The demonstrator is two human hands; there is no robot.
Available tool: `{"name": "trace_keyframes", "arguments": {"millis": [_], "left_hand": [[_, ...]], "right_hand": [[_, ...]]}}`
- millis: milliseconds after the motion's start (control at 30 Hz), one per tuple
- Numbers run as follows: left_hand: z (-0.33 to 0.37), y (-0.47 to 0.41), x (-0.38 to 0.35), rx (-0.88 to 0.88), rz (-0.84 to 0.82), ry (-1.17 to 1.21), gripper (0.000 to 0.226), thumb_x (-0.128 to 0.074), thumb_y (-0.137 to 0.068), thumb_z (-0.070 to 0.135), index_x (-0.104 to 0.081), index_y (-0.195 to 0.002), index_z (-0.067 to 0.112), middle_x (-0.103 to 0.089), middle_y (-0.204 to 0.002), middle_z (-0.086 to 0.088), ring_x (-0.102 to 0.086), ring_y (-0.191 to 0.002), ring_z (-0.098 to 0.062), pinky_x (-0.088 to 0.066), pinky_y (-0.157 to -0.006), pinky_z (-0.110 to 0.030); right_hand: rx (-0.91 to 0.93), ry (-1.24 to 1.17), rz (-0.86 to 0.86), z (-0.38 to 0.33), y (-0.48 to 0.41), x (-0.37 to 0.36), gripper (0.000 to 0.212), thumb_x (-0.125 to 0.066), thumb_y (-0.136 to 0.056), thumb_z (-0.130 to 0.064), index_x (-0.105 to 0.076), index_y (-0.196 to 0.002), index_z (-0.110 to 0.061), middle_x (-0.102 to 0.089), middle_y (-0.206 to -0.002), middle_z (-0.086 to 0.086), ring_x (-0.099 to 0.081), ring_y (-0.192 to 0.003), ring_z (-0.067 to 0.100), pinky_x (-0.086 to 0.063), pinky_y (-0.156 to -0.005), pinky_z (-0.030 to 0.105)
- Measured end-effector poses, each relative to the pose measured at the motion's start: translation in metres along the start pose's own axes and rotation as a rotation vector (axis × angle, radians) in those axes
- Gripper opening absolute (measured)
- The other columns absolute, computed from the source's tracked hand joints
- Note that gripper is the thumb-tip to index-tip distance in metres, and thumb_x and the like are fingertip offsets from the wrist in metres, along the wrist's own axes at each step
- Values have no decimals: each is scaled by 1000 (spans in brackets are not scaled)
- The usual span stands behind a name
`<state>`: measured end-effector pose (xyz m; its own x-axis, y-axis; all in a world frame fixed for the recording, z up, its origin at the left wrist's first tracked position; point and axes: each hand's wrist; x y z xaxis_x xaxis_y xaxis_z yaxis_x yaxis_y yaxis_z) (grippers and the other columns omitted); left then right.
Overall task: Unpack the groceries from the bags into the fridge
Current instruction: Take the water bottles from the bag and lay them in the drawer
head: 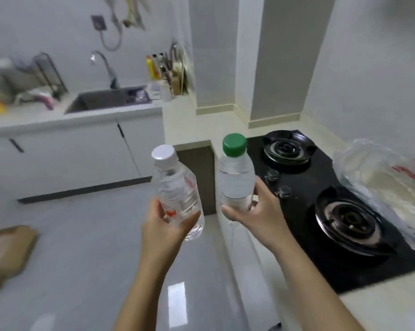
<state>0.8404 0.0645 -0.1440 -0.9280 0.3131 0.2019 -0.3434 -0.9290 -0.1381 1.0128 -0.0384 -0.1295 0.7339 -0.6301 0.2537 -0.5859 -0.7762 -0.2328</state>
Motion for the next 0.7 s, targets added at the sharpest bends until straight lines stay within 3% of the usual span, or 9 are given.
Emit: {"name": "trace_keyframes", "arguments": {"millis": [200,300,400,567,700], "left_hand": [[6,25,135,-22,414,-70,57,-87,-65,12,-58,-111,28,-70,-99,13,-66,-87,2,-48,-70,-14],[11,49,197,-34,608,-160,65,-90,-60,20,-56,-115,30,-69,-99,22,-66,-88,5,-49,-73,-14],[17,79,239,24,763,-207,69,-89,-63,19,-54,-121,32,-68,-104,22,-65,-91,4,-49,-74,-15],[25,129,265,125,1030,-292,58,-88,-63,29,-57,-111,39,-67,-98,26,-65,-89,3,-51,-73,-16],[32,167,262,203,1251,-256,49,-89,-64,20,-58,-98,39,-69,-87,28,-65,-78,7,-49,-55,-10]], "right_hand": [[139,-62,-335,-46,-14,-136,48,-86,-70,-23,-59,-109,-30,-68,-99,-9,-65,-90,14,-57,-76,37],[180,-140,-495,-78,-9,-205,49,-87,-69,-22,-57,-104,-40,-67,-100,-14,-63,-93,3,-56,-77,24],[184,-239,-695,-106,4,-258,52,-87,-69,-15,-59,-105,-40,-68,-98,-17,-62,-92,-4,-53,-71,14],[263,-332,-1041,-138,29,-318,57,-86,-70,-12,-60,-116,-33,-69,-102,-17,-64,-94,-2,-52,-69,14],[334,-366,-1251,-158,52,-347,59,-87,-69,-13,-61,-118,-32,-69,-105,-17,-64,-96,-1,-52,-71,15]]}}
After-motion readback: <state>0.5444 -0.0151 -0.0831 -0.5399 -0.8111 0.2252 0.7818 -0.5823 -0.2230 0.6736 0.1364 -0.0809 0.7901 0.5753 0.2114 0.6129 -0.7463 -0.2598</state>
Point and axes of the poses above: each hand's wrist, its own y-axis away from the middle knuckle, its own x-axis out of the back of the hand, z = x × y
